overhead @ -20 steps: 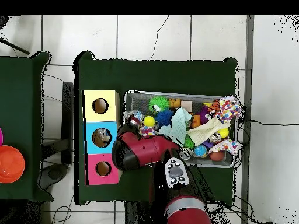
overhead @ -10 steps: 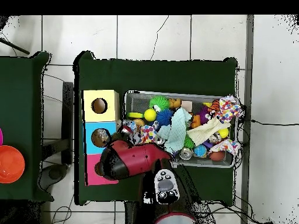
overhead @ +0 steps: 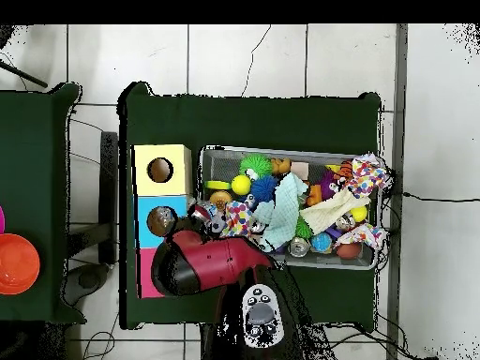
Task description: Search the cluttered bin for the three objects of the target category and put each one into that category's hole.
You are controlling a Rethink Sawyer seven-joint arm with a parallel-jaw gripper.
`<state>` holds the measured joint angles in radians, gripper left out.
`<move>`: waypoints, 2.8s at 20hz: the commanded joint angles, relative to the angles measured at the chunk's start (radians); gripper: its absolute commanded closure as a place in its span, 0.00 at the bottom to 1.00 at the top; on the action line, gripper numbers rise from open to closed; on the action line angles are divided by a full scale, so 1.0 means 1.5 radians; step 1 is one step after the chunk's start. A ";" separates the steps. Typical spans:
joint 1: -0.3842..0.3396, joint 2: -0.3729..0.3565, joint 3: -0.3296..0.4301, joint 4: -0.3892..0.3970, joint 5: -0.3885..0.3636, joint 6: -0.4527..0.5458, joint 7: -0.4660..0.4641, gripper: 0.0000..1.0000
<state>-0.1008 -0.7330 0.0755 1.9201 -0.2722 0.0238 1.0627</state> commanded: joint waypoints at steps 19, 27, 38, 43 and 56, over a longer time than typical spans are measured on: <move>-0.087 -0.059 0.102 0.102 0.039 0.089 0.124 1.00; -0.057 -0.101 0.089 0.108 0.063 0.127 0.136 1.00; -0.036 -0.122 0.072 0.105 0.082 0.156 0.131 1.00; 0.003 -0.020 0.002 0.042 0.040 0.098 0.122 1.00; -0.002 0.054 -0.021 0.033 0.030 0.041 0.116 1.00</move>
<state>-0.0663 -0.7913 0.0644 2.0054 -0.1845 0.1260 1.0627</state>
